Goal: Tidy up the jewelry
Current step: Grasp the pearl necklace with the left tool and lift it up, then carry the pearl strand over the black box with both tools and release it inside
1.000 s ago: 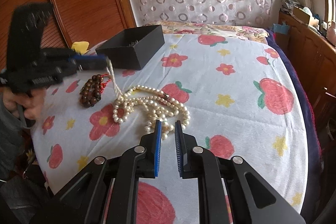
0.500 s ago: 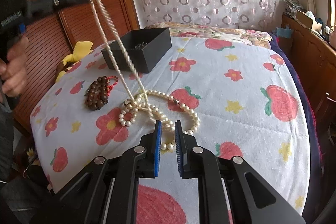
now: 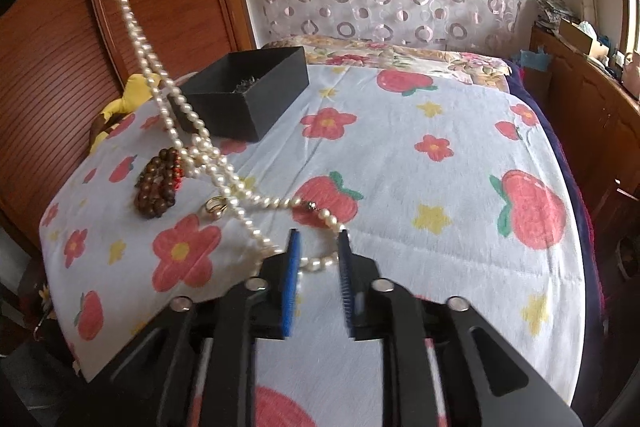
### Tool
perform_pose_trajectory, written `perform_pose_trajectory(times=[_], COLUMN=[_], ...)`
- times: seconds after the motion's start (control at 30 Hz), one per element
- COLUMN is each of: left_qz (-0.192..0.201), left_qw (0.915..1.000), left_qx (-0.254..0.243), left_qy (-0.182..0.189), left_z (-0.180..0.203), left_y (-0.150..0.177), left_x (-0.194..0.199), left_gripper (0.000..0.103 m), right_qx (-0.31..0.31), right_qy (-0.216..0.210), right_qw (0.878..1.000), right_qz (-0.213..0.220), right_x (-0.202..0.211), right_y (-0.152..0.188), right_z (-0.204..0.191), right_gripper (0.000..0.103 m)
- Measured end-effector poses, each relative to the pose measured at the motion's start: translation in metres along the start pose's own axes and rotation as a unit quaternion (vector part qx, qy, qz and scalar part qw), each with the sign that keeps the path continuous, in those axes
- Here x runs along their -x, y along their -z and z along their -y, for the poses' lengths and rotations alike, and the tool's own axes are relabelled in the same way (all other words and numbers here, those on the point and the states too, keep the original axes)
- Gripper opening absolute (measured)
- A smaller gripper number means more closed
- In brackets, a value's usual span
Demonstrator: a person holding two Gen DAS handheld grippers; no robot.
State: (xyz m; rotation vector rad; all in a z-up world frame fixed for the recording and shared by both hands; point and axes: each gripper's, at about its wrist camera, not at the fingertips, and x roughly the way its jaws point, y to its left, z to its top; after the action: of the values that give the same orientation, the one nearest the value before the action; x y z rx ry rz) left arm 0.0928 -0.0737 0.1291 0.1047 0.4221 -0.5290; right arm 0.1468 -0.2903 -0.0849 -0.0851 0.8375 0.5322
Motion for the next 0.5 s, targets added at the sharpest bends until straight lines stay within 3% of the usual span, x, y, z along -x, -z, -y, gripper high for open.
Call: perform_pose_trajectory(times=[0.5], left_qz=[-0.027], left_qw=[0.9994], left_qx=[0.011], left_qy=[-0.018], left_z=[-0.018], left_y=[0.032], left_x=[-0.007], left_gripper=[0.008], right_qx=[0.058], right_qy=[0.039], right_qw=[0.996], right_qz=[-0.063], right_x=[-0.039], right_y=[-0.019], right_z=[-0.008], right_gripper=[0.024])
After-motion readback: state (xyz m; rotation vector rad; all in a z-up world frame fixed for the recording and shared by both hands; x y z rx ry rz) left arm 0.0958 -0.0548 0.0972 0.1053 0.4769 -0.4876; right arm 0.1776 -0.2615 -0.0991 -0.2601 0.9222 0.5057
